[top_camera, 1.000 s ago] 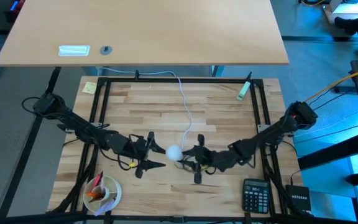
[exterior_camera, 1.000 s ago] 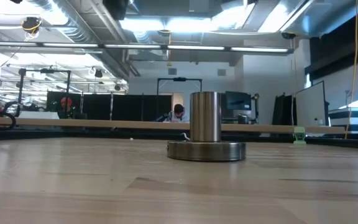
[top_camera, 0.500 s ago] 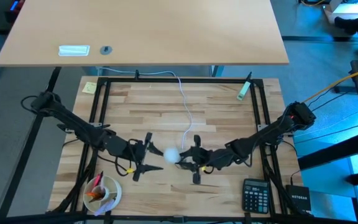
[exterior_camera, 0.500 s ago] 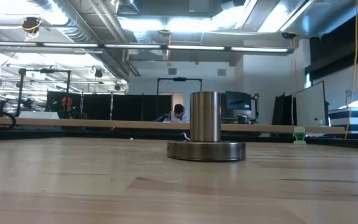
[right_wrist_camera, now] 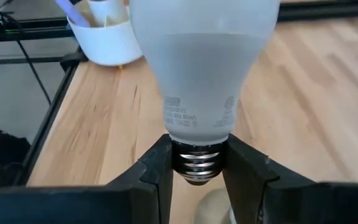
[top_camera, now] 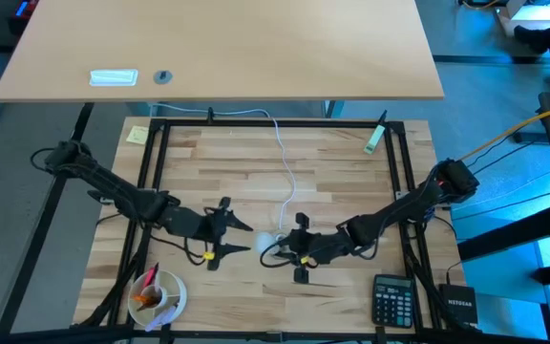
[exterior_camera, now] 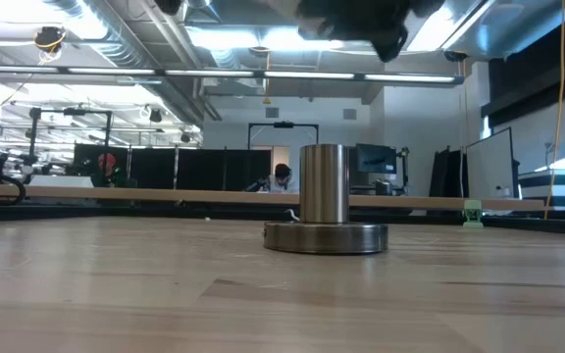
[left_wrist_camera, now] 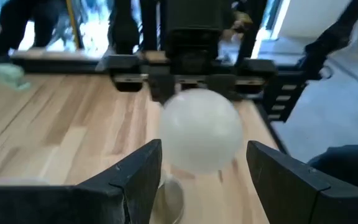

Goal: Screw lightbulb
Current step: Insert the white lightbulb into the silver lamp

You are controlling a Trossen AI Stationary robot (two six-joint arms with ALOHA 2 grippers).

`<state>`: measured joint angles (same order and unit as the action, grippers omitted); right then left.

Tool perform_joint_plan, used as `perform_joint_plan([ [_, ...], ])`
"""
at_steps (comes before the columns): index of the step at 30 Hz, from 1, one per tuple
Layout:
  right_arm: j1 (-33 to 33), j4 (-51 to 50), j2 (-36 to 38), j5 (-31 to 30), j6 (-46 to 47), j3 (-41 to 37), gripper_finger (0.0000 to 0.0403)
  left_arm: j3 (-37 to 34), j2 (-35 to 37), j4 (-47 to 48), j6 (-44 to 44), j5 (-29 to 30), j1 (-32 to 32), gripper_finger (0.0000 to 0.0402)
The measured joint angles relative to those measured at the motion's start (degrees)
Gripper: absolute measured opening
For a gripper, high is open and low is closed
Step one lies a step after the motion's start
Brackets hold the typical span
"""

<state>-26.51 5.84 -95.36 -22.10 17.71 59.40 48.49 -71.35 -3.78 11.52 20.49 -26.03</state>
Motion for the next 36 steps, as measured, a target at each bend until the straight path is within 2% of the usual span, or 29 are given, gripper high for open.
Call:
perform_joint_plan([
  [4, 0.3, -0.6, -1.3, 0.8, 0.9, 0.0, 0.0113, 6.9, -0.5, 11.8, 1.9, -3.2, 1.5, 0.0225],
  [7, 0.5, -0.3, -1.4, 0.8, 0.9, 0.0, 0.0113, 10.3, -2.7, 16.7, 1.0, -6.3, 2.3, 0.0227],
  [11, 0.8, -0.5, -1.4, 1.0, 0.5, 0.0, 0.0113, 11.3, -5.6, 17.1, -1.4, -7.3, 3.6, 0.0245],
  [18, 0.7, -2.4, -1.4, 1.0, 1.0, 0.0, 0.0113, 11.4, -6.4, 18.3, -1.3, -7.3, 4.5, 0.0275],
  [32, 1.1, -3.9, -1.4, 1.8, 1.5, 0.0, 0.0113, 11.4, -12.0, 14.3, -2.5, -7.5, 4.7, 0.0276],
  [36, 1.1, -3.7, -2.0, 2.4, 1.9, 0.0, 0.0113, 11.4, -12.1, 13.9, -1.1, -10.5, 5.5, 0.0276],
])
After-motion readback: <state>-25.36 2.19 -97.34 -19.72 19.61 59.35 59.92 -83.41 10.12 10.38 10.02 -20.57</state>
